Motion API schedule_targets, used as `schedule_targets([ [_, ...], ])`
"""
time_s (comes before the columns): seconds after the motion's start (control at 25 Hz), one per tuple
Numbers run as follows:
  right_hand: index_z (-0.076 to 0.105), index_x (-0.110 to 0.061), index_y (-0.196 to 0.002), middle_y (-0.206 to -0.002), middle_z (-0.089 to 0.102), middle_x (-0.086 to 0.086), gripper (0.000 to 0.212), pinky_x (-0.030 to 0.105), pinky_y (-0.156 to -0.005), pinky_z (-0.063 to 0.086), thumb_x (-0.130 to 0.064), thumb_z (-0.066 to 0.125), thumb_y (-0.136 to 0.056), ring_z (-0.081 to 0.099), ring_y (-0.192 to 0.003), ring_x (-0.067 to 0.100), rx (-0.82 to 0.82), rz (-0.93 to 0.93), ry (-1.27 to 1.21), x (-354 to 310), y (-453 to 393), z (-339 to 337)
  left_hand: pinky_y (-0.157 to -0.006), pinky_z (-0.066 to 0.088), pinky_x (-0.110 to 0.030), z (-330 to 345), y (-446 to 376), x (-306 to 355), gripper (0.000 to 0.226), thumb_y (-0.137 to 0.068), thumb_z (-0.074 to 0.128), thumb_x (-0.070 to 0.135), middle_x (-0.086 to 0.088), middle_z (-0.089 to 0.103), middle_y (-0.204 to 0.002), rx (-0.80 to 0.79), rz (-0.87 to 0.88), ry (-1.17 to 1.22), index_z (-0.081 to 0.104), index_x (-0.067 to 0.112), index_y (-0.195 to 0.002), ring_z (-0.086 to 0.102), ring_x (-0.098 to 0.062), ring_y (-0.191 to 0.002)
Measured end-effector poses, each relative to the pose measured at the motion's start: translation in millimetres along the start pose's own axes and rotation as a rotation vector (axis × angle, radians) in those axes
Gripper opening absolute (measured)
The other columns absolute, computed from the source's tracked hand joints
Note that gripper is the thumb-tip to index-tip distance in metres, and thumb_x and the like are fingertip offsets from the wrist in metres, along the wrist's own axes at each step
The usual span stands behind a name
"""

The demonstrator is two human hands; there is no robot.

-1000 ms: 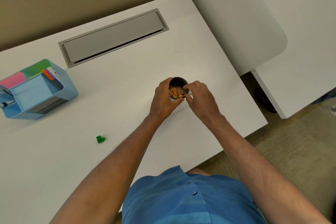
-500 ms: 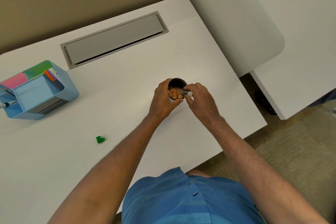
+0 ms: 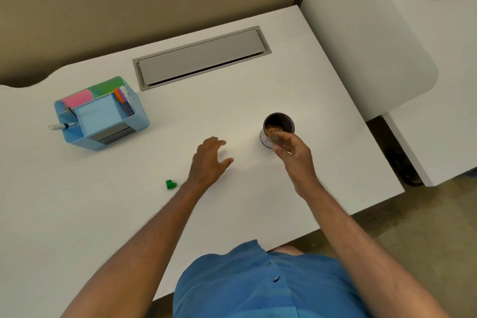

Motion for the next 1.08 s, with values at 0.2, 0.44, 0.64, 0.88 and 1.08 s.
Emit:
schedule_targets([
  [0.2,0.07,-0.019,-0.119,-0.118,0.075,-0.003,0.028,0.018,-0.092,0.052,-0.006,0.068,-0.094,0.067,-0.11,0.004,-0.115,0.026,-0.061,10.3,25.8,55.1,-0.116,0.031,-0.047,-38.1,46.5,-94.9,0.055,-0.086,0.077,0.041,-0.001,0.042,-0.159,0.082,-0.204,-0.15,0.062,0.028,-0.137,0.033,-0.028,-0.148],
  [0.44,0.069,-0.017,-0.119,-0.117,0.075,-0.001,0.027,0.023,-0.098,0.053,-0.007,0.069,-0.094,0.068,-0.114,0.014,-0.16,0.016,-0.021,17.4,47.5,90.2,-0.105,0.048,-0.041,-37.4,71.2,-136.7,0.061,-0.085,0.079,0.022,-0.005,0.042,-0.15,0.046,-0.253,-0.023,0.057,0.019,-0.142,0.04,-0.031,-0.135],
  [0.64,0.07,-0.02,-0.117,-0.115,0.076,-0.001,0.027,0.028,-0.101,0.053,-0.007,0.07,-0.094,0.068,-0.113,0.018,-0.182,0.01,0.018,20.6,61.1,102.5,-0.099,0.046,-0.03,-45.3,73.7,-147.4,0.038,-0.091,0.065,-0.002,-0.014,0.052,-0.136,0.124,-0.261,0.119,0.063,0.004,-0.129,0.057,-0.031,-0.12],
  [0.88,0.069,-0.018,-0.121,-0.117,0.076,-0.002,0.029,0.03,-0.103,0.053,-0.008,0.07,-0.094,0.068,-0.114,0.018,-0.216,0.018,0.062,26.7,71.8,117.0,-0.083,0.042,-0.029,-50.9,78.5,-155.7,0.021,-0.09,0.073,0.005,-0.008,0.064,-0.112,0.169,-0.311,0.194,0.066,0.008,-0.109,0.062,-0.026,-0.1],
  [1.08,0.07,-0.024,-0.121,-0.117,0.074,-0.007,0.029,0.021,-0.093,0.052,-0.012,0.069,-0.094,0.067,-0.111,0.011,-0.255,-0.01,0.167,29.4,75.6,135.1,-0.074,0.05,-0.02,-54.4,85.8,-139.2,0.024,-0.085,0.081,0.006,-0.002,0.07,-0.102,0.122,-0.295,0.406,0.067,0.009,-0.104,0.068,-0.018,-0.087],
])
Point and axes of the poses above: each hand's wrist, its own y-axis away from the middle knuckle, its own z-axis out of the palm, x = y × z, the point moved 9 cm from there along -y, towards the middle knuckle
